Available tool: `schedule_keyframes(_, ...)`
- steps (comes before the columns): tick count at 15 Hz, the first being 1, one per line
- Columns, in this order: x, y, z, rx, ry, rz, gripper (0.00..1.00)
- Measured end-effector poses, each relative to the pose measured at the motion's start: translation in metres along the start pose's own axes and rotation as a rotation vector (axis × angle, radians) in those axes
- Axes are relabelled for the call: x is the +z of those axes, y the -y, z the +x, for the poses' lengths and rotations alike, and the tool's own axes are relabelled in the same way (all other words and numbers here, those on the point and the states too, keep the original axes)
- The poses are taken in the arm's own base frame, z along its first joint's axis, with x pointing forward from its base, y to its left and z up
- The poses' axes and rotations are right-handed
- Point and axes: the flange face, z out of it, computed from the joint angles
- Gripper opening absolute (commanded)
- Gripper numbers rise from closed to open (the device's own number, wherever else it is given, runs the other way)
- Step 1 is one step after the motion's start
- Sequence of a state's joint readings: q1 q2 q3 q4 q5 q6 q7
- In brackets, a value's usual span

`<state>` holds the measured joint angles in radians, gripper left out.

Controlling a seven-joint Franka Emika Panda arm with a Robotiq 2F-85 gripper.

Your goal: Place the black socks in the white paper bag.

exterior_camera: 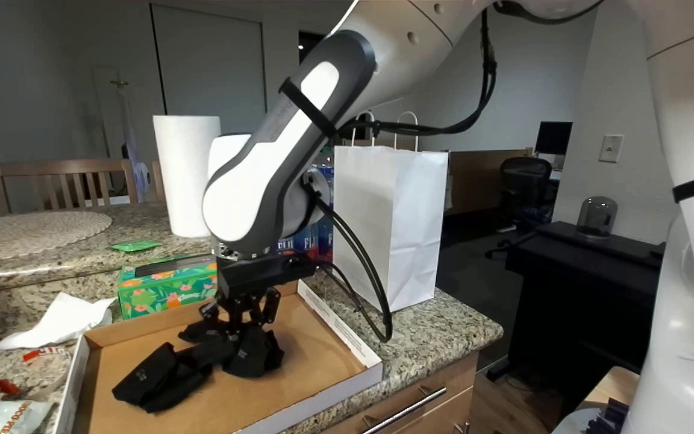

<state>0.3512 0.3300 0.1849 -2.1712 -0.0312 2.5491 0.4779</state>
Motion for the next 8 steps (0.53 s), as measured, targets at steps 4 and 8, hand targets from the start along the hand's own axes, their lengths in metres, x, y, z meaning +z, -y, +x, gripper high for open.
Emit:
schedule_keyframes(4,-0.032,-0.011,0.0,-0.021,0.03,-0.032,0.09)
schedule_keyframes(8,-0.108,-0.019,0.001,-0.084,-0.017,-0.074,0.09)
